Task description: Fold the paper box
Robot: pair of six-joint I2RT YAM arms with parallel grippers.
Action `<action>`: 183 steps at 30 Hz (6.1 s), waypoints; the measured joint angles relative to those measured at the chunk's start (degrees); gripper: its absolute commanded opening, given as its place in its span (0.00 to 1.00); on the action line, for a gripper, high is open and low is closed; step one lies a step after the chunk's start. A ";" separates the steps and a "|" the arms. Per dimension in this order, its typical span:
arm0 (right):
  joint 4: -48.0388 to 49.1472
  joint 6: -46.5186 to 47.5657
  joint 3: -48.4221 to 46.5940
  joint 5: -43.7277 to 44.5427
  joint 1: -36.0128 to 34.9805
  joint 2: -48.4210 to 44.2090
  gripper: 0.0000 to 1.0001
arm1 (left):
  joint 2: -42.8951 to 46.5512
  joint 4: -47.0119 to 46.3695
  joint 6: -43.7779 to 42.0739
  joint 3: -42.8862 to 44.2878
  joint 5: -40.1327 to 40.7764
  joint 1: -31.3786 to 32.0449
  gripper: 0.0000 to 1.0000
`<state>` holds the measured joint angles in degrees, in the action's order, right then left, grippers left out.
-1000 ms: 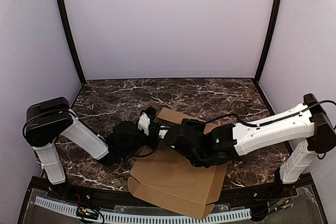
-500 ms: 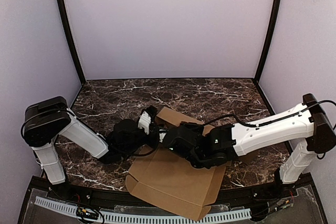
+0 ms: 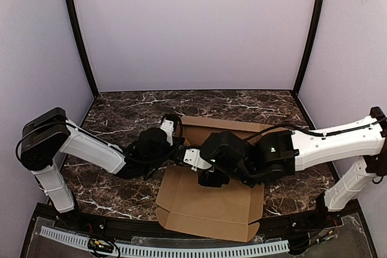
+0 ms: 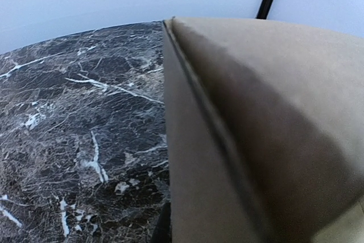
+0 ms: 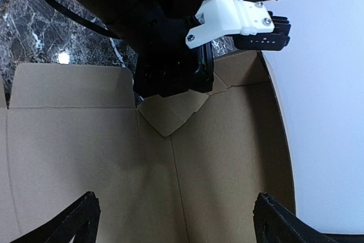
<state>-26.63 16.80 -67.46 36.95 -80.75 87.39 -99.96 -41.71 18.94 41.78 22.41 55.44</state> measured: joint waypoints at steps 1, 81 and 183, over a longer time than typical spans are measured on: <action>-0.55 -0.48 -0.39 -0.98 -0.07 -0.87 0.97 | 0.39 2.16 1.36 0.72 0.57 -0.28 0.01; 2.36 -5.84 -4.72 -8.79 6.27 -16.94 0.99 | 11.08 25.66 -4.11 3.89 -4.07 -6.51 0.01; -3.52 -18.38 -12.28 -57.72 31.93 7.74 0.43 | 3.41 5.29 -23.80 -6.56 -24.70 -4.96 0.01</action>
<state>-30.15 -1.58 -79.75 -20.78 -48.82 95.13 -96.55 -36.42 -4.86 35.22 -2.28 50.48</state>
